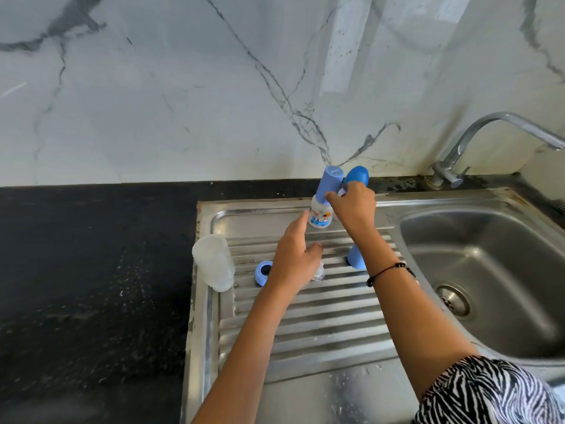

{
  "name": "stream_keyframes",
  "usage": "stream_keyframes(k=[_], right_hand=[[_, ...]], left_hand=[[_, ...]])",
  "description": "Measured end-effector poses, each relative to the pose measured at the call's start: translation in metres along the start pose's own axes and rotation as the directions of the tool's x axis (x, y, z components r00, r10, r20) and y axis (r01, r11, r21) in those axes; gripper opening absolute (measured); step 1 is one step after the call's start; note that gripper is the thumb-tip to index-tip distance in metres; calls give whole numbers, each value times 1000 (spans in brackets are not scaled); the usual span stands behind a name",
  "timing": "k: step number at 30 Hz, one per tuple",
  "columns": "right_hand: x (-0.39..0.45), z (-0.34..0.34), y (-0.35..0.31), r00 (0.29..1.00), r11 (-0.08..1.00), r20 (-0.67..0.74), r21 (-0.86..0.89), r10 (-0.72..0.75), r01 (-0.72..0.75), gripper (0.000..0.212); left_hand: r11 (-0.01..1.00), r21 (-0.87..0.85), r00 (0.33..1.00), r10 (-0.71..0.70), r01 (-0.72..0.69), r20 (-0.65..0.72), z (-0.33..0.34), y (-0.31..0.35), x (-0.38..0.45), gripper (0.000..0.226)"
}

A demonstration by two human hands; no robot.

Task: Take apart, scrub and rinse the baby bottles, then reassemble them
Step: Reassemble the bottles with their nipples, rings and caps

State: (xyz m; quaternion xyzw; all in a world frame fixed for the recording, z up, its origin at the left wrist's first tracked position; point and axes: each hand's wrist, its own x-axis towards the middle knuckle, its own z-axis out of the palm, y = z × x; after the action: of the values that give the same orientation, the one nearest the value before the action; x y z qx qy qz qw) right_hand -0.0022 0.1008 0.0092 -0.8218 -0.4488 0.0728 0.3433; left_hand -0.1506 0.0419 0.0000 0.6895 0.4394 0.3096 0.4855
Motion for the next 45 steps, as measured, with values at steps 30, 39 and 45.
stream_keyframes(k=[30,39,45], right_hand=[[-130,52,-29,809,861,526,-251,-263,443,22],[-130,-120,-10,815,738,568,600,-119,-310,24],[-139,-96,46,857,980,513,147,42,-136,18]], left_hand=[[809,586,983,70,45,-173,-103,-36,-39,56],[857,-514,999,38,-18,29,-101,18,-49,35],[997,-21,997,-69,70,38,-53,13,-56,38]])
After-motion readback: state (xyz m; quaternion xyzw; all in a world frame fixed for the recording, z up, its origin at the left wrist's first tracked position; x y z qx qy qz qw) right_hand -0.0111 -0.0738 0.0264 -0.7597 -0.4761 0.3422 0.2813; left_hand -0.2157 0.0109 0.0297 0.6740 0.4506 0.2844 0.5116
